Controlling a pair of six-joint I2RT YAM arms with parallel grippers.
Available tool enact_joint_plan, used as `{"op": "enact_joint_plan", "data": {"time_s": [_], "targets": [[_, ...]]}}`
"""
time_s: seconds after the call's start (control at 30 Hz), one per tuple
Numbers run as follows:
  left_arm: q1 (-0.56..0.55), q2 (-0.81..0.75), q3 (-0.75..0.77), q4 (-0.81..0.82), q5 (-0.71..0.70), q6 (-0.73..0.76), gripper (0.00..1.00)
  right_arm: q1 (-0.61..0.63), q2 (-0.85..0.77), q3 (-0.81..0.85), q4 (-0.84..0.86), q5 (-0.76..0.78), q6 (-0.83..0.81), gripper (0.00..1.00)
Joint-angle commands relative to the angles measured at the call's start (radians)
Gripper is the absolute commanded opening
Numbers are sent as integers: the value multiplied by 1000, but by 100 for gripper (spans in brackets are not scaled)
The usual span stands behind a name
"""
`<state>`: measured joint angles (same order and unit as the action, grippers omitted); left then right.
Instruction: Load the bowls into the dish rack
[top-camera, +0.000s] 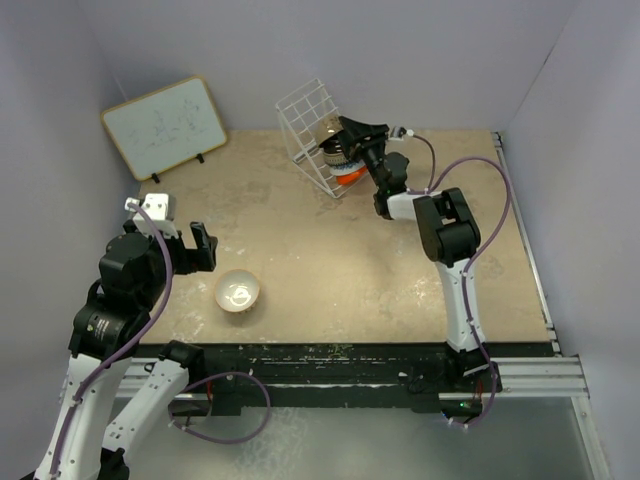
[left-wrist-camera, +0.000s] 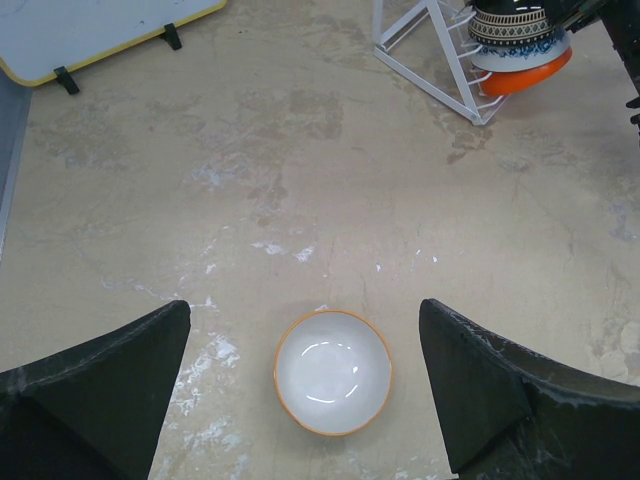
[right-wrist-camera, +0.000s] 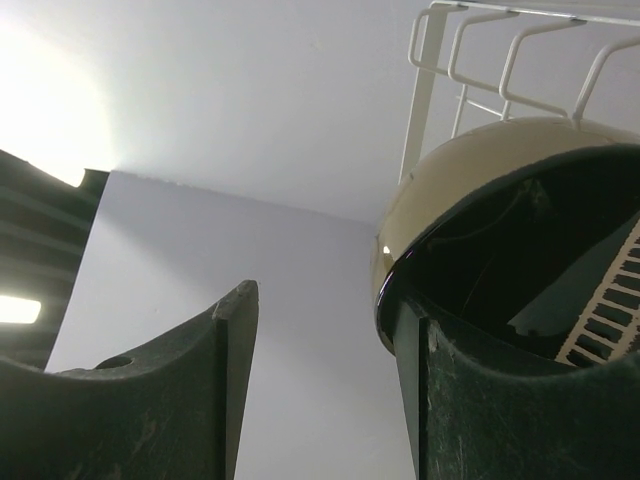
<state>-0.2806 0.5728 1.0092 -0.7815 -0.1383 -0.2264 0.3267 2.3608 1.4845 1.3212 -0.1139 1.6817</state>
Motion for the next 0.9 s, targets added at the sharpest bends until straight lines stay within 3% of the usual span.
{"op": "enact_joint_plan", "data": {"time_s": [0.0, 0.17, 0.63, 0.87], "targets": [[6, 1, -5, 48, -11, -16, 99, 2, 45, 48, 67, -47, 9, 58], [6, -1, -6, 49, -11, -15, 99, 2, 91, 107, 108, -87, 10, 56], [6, 6, -9, 50, -10, -19, 99, 2, 49, 40, 101, -92, 59, 55], [6, -2, -10, 50, -9, -23, 99, 2, 12, 63, -60, -125, 49, 58]]}}
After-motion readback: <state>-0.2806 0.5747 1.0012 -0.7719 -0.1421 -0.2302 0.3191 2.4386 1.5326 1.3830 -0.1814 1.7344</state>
